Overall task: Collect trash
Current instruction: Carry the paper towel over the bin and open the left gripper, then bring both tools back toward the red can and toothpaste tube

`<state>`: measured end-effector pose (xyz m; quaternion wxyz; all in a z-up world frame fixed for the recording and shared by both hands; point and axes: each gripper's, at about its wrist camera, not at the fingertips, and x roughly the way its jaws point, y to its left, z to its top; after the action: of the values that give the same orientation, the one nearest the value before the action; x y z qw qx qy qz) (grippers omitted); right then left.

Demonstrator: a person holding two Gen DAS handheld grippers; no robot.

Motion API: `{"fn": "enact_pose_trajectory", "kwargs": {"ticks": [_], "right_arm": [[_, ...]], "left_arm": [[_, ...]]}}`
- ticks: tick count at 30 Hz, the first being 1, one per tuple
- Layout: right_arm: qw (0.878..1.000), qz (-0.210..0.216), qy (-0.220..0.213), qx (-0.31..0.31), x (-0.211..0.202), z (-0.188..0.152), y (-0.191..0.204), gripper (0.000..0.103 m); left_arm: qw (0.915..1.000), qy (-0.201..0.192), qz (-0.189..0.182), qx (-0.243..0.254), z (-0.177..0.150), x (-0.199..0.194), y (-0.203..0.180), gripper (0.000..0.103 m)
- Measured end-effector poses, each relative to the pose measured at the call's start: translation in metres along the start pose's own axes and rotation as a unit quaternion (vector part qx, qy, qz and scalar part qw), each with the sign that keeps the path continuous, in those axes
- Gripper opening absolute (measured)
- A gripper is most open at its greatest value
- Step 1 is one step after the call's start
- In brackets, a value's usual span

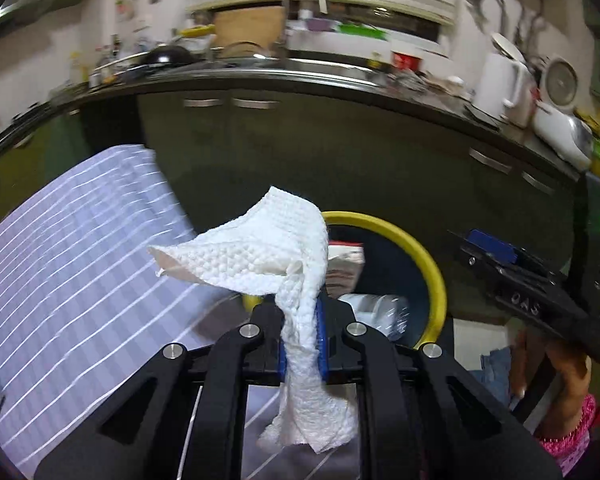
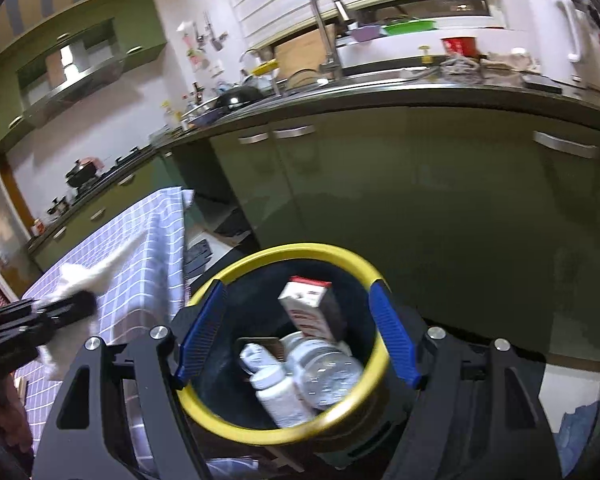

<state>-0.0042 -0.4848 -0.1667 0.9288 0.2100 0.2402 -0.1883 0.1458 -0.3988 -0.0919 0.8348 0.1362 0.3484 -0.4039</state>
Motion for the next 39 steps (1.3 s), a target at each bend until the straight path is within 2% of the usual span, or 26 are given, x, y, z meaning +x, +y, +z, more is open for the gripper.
{"fn": "enact_pose_trajectory", "kwargs": {"ticks": [6,7,9,10,11,14,21,27,33,39], "right_arm": [[1.0,-0.013,-0.005,0.017,-0.003,0.001,-0.019,0.071],[1.0,-0.014,-0.006,0.018,-0.004,0.001,-0.02,0.072],[1.0,-0.015,-0.007,0.022,-0.004,0.001,-0.024,0.072],[1.0,-0.016,-0.007,0.023,-0.004,0.001,-0.025,0.072],[1.0,-0.017,-0.007,0.024,-0.004,0.001,-0.025,0.072],[0.999,-0.018,-0.006,0.026,-0.004,-0.001,-0.025,0.072],[1.0,-0.013,0.0,0.016,-0.001,-0.002,-0.016,0.072],[1.0,0.006,0.013,-0.005,0.006,-0.004,0.005,0.073],[0.998,0.045,0.03,-0.038,0.012,-0.011,0.043,0.073],[0.991,0.101,0.044,-0.082,0.013,-0.02,0.099,0.073]], "left_arm": [[0.9996,0.025,-0.015,0.006,0.016,0.057,-0.031,0.013],[0.9994,0.03,-0.015,0.005,0.018,0.067,-0.034,0.017],[0.9993,0.033,-0.015,-0.002,0.018,0.078,-0.035,0.035],[0.9994,0.032,-0.013,-0.001,0.018,0.082,-0.038,0.048],[0.9994,0.033,-0.009,0.001,0.018,0.084,-0.039,0.054],[0.9998,0.02,-0.007,0.005,0.021,0.079,-0.041,0.06],[0.9999,-0.01,-0.002,-0.01,0.015,0.03,-0.026,0.066],[0.999,-0.036,0.02,-0.017,-0.001,-0.026,-0.011,0.074],[0.996,-0.059,0.055,-0.04,-0.026,-0.087,0.018,0.076],[0.9899,-0.063,0.098,-0.08,-0.062,-0.134,0.054,0.076]]}}
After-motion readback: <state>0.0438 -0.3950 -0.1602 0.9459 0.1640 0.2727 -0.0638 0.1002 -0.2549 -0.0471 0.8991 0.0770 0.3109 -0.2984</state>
